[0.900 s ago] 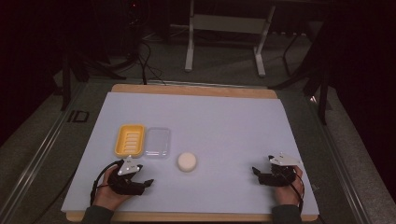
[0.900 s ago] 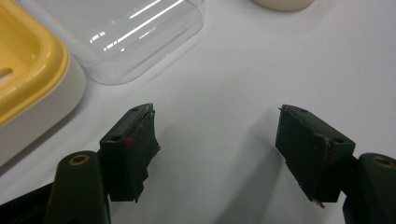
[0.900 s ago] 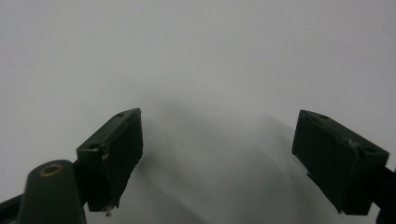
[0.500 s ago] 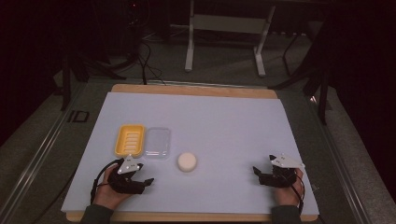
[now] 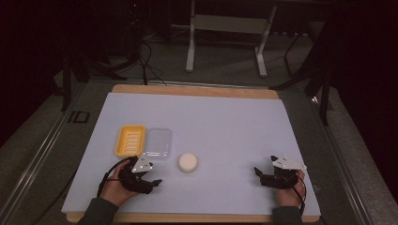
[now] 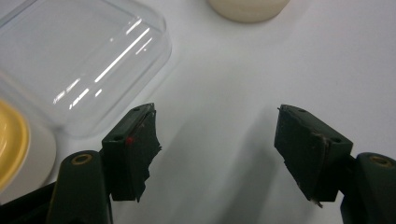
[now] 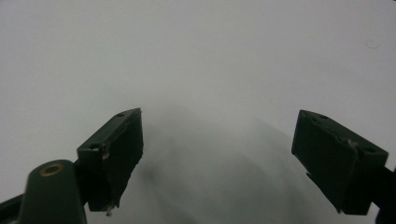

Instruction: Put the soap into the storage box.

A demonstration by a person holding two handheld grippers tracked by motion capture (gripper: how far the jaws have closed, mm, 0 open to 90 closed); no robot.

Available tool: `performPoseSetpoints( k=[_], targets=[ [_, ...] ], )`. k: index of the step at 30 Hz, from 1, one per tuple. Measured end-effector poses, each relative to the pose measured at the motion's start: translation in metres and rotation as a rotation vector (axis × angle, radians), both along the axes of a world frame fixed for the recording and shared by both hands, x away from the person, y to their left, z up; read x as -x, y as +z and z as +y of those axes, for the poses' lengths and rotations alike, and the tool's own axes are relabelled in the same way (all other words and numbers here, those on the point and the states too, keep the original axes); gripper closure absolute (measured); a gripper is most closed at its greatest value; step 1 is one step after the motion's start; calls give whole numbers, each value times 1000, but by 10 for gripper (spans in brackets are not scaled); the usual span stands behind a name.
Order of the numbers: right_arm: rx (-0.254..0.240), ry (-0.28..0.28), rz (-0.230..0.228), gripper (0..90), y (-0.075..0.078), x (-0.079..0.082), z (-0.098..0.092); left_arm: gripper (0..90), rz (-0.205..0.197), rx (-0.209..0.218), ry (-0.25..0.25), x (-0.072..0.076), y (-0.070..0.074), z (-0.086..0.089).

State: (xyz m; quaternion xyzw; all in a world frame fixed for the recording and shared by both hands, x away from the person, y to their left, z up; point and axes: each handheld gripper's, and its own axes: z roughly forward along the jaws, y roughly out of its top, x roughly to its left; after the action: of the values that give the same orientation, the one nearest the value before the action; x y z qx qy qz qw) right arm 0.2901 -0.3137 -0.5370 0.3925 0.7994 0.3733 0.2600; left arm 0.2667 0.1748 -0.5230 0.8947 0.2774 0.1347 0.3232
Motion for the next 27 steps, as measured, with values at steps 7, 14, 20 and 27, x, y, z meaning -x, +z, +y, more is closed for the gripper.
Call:
performPoseSetpoints(
  k=[7,14,20,27],
  targets=[
    [-4,3,-4,165,0,0,0,293,-3,-33,-43,-9,8,-14],
    [1,2,1,165,0,0,0,275,15,-53,-92,-15,12,-22],
    [1,4,3,165,0,0,0,265,27,-75,-127,-22,16,-30],
    [-2,2,4,165,0,0,0,265,35,-101,-159,-28,19,-37]
  ],
)
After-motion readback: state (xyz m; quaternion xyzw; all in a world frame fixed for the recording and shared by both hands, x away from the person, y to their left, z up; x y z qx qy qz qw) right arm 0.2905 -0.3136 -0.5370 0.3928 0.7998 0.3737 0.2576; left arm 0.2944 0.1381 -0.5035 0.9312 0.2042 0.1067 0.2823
